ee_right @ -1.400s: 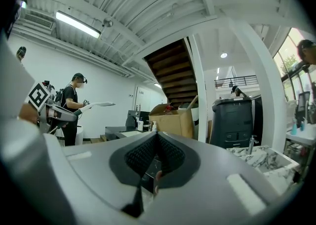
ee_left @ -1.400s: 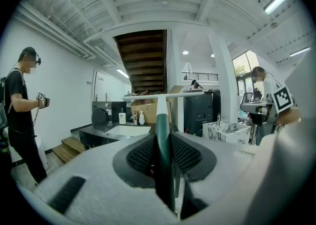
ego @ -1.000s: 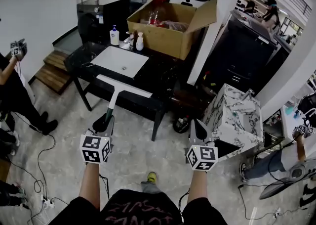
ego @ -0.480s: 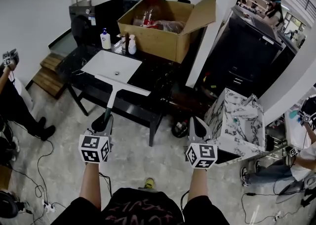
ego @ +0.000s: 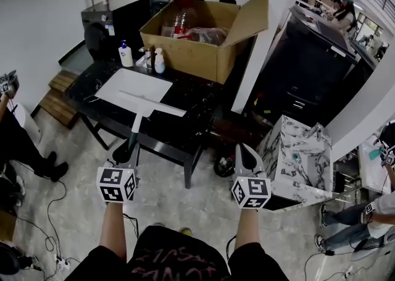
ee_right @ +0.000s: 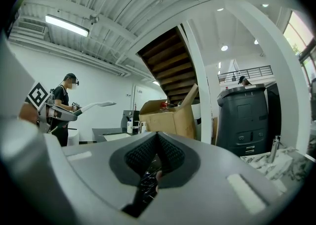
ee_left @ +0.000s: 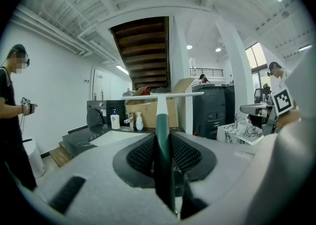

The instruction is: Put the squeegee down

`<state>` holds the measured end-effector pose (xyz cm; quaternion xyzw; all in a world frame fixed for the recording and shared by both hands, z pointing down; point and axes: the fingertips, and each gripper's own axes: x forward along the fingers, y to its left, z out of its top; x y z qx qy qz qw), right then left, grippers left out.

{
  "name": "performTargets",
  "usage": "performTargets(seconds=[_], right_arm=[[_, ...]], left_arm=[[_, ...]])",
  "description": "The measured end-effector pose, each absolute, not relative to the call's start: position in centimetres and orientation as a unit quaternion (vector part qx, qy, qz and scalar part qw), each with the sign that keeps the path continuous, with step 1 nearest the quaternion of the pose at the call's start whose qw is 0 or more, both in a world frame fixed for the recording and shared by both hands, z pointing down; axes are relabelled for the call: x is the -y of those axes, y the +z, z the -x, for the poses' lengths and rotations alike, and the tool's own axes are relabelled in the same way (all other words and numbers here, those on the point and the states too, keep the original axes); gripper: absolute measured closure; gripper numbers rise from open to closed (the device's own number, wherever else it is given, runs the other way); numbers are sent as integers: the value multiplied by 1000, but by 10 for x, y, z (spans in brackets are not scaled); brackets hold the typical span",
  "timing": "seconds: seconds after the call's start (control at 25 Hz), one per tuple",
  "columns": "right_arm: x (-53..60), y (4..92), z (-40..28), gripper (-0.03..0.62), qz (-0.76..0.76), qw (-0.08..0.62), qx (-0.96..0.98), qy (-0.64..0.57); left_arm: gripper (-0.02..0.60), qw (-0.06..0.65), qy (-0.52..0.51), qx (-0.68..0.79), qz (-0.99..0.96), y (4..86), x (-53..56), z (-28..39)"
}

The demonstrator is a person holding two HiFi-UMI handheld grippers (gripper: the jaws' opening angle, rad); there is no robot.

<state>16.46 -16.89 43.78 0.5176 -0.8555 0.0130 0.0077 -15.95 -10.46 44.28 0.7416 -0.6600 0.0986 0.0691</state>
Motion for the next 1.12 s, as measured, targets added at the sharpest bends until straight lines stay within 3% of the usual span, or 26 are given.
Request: performTargets(seconds=[1.12], right_arm=[[312, 440, -129, 583, -601, 39, 798, 6]], left_arm=[[480, 87, 90, 580, -805, 460, 320, 201]])
